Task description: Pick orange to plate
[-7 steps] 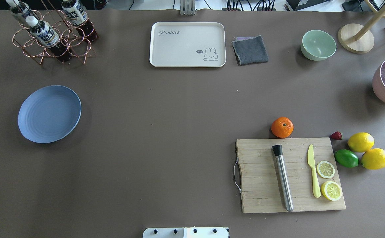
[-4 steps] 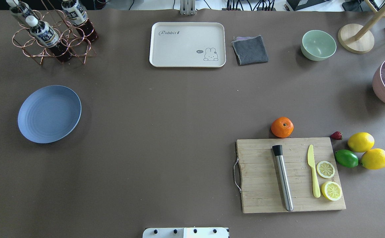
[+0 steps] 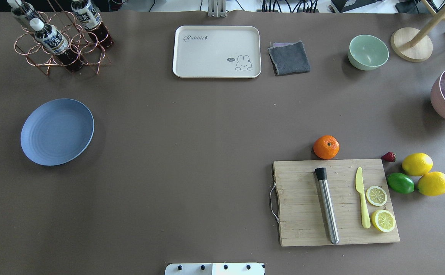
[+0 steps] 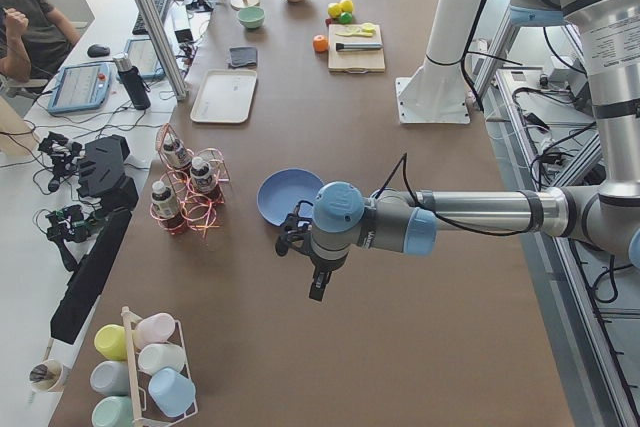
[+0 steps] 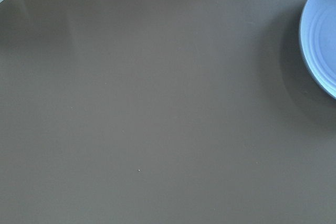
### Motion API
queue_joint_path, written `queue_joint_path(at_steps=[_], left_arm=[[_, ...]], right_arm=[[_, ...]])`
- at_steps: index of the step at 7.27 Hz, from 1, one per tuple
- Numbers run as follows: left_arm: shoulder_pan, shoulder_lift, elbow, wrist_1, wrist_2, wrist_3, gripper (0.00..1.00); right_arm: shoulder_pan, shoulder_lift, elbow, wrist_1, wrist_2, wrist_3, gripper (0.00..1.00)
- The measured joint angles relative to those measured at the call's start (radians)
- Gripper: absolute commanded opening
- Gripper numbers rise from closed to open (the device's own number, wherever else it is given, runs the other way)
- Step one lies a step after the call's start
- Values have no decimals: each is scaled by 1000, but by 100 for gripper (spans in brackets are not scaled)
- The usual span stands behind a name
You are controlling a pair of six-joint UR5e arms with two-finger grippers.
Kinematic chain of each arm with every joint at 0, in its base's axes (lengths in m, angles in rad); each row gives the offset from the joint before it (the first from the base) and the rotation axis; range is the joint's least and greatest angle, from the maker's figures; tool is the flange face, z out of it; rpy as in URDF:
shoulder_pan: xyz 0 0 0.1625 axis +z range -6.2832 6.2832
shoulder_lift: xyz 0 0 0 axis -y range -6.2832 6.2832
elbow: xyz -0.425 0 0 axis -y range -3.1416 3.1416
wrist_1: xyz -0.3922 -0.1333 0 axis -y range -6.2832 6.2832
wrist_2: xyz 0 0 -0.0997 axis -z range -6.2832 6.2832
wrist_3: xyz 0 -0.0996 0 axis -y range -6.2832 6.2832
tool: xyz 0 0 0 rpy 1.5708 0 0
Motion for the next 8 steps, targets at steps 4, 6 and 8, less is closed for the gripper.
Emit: queue_joint_path(at_steps=[4,6,8], left_arm=[[15,29,-40,-5,-5,-3,97],[16,26,-29,-10,-6,-9,97],[17,14,-16,-13,-17,-20,97]], right_arm=[[18,-9,10,2,-65,-11,100],[18,-13,11,17,-65,-18,100],[18,-20,7,34,-57,-16,100]])
